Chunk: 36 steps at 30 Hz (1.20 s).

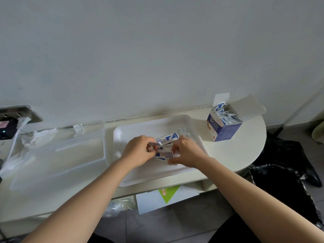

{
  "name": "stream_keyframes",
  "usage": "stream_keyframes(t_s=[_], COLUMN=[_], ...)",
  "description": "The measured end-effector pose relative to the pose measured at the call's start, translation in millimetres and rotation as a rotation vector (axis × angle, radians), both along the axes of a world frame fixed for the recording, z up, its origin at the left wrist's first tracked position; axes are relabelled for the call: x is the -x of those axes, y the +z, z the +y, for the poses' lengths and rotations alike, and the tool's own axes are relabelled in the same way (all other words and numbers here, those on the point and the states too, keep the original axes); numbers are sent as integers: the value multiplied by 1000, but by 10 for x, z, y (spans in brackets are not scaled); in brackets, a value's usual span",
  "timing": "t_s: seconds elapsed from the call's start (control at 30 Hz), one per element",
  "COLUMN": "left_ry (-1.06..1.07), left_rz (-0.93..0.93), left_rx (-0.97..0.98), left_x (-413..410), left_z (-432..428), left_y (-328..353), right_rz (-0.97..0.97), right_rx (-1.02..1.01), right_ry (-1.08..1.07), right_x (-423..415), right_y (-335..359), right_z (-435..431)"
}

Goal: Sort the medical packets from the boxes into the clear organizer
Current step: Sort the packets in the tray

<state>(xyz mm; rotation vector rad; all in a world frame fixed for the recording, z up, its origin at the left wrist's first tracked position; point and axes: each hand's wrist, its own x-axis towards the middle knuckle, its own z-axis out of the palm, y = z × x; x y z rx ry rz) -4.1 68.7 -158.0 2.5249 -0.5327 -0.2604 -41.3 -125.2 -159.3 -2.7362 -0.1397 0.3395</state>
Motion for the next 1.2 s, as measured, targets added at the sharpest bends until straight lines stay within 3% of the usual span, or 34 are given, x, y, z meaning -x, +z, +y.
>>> stream_keyframes(t_s=[0.2, 0.33, 0.7, 0.87, 1.07, 1.2], left_ry=[-160, -224, -124, 120, -53, -177], left_rz=[-106, -138, -115, -113, 78, 5], left_rx=[-96, -93, -60, 62, -140, -244], left_x=[52, 86, 150, 58, 161, 250], left_z=[49, 57, 105, 123, -91, -106], left_y=[39, 67, 63, 116, 53, 16], right_rz=[44, -55, -117, -81, -192, -200], right_rx=[-167, -250, -197, -267, -323, -342], right_ry=[25, 14, 41, 54, -29, -66], right_x=[15, 17, -11, 23, 61, 76], right_y=[20, 14, 18, 38, -3, -42], right_z=[65, 59, 196, 146, 172, 160])
